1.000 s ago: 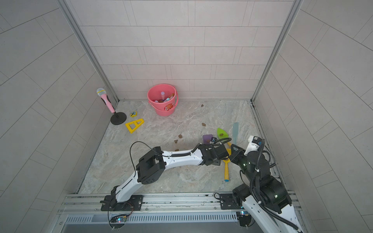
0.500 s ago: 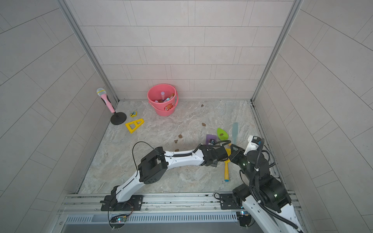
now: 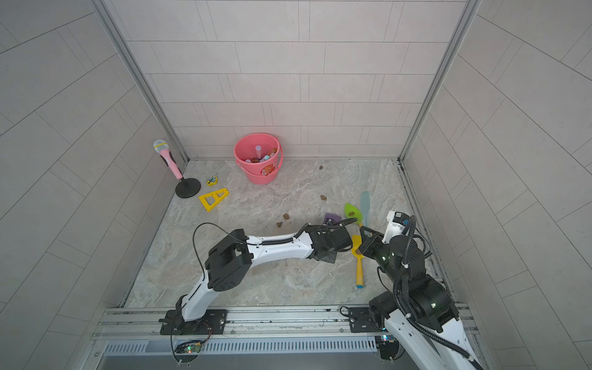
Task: Brush the soil off the hand trowel and place it into the bucket
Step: Pick up the hand trowel from the center of the board, then brush off the soil from the hand trowel.
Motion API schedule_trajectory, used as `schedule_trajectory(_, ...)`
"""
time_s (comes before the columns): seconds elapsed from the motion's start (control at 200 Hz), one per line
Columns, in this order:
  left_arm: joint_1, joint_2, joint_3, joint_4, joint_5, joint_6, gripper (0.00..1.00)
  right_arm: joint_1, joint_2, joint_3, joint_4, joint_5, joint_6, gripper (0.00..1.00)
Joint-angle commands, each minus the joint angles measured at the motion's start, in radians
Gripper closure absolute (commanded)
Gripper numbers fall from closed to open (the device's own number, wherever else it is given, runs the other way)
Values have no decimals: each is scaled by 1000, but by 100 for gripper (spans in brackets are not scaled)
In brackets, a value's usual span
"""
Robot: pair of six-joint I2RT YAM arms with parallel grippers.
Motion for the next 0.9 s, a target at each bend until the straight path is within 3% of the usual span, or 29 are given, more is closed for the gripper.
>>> schedule_trajectory(0.0,50,-171,-86,4,-11,31,100,-1,25,-39,166,-156,35,100)
schedule_trajectory(0.24,133,-458,-307,8,-1,177,100,-40,135,-76,412,-402,128,100)
schedule_trajectory(0.555,154,-736,-510,-65,-26,403,100,-47,370,-85,624,-753,216,100)
schedule_trajectory(0.73,153,-832,-569,-134,29,503,100,4,480,-71,581,-830,176,100)
schedule_trajectory(0.896,153,-851,-572,-267,18,501,100,81,554,-71,554,-844,125,100)
